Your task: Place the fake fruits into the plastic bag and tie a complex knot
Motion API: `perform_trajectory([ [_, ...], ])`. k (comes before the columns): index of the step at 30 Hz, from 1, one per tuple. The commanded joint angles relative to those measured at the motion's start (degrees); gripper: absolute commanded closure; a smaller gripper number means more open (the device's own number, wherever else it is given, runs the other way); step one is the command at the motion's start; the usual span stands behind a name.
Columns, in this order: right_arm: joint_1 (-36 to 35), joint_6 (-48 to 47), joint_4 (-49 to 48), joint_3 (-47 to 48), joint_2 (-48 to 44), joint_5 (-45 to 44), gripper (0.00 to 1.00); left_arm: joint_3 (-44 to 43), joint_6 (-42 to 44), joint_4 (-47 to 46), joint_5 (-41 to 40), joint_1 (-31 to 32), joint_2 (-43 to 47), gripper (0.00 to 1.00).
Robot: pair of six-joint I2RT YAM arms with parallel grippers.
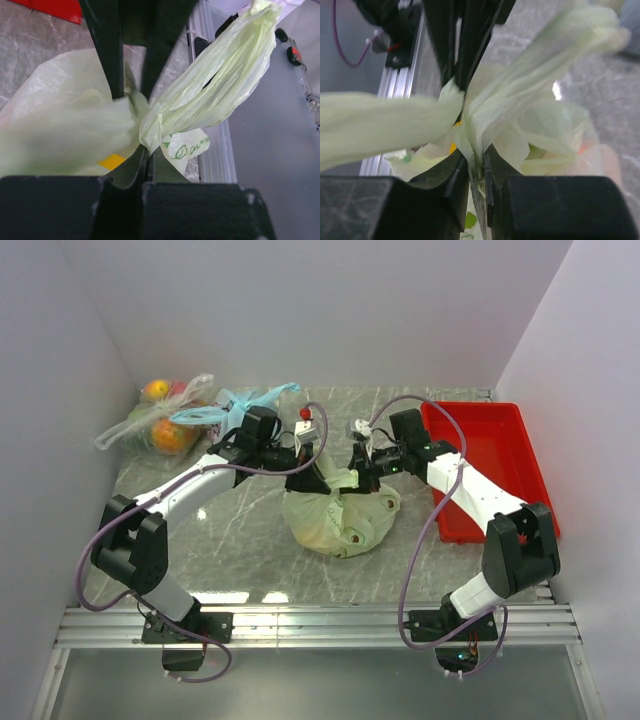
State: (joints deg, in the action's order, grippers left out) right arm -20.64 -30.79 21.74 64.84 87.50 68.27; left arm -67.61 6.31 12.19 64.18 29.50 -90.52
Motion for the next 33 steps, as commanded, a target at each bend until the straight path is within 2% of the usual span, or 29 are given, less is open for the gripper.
perform_trajectory([
  [1,-0.5,-11.6,13.0,1.0,0.0,0.4,0.73,-1.2,-4.1,-5.1,0.3,-0.1,0.0,0.99],
  [3,-0.4,-12.4,13.2,0.2,-0.4,-0.1,0.63,-0.4,-4.8,-5.6,-0.1,-0.2,0.2,1.0],
  [4,-0.4,-12.7,14.0,0.2,-0.5,0.2,0.49,-0.3,-4.6,-5.4,-0.7,-0.2,0.2,1.0],
  [6,-0.4,-14.3,15.3,0.9,-0.8,1.1,0.29,-0.3,-4.0,-4.3,-2.4,-0.3,-0.1,0.99],
  [7,-0.4,-14.1,15.8,1.2,-0.9,1.2,0.14,-0.4,-3.7,-3.8,-3.9,-0.2,-0.2,1.0],
  [8,-0.4,-13.5,15.5,1.4,-1.1,1.4,0.06,-0.6,-3.0,-3.4,-4.6,-0.2,-0.4,0.99],
  [13,-0.4,-7.6,14.0,3.8,-0.5,4.1,0.06,-1.3,-1.0,-0.8,-7.9,0.2,-1.0,1.0],
  [19,0.0,6.7,2.8,2.8,-0.9,6.8,0.06,-1.6,1.5,0.7,-10.8,1.2,-1.0,1.0],
  [24,-0.2,15.7,-4.8,0.2,-1.4,4.7,0.06,-2.8,2.7,1.9,-14.0,2.8,-1.2,0.99],
  [29,-1.1,20.2,-10.4,-1.5,-1.4,-0.1,0.07,-3.8,1.3,1.8,-14.5,3.6,-1.8,1.0],
  [32,-1.1,20.8,-11.2,-1.6,-0.8,-2.1,0.2,-4.1,0.7,1.9,-14.2,3.6,-1.6,1.0],
  [33,-1.1,21.4,-11.7,-1.8,-0.8,-3.0,0.37,-4.0,0.7,1.9,-14.1,3.6,-1.3,0.99],
])
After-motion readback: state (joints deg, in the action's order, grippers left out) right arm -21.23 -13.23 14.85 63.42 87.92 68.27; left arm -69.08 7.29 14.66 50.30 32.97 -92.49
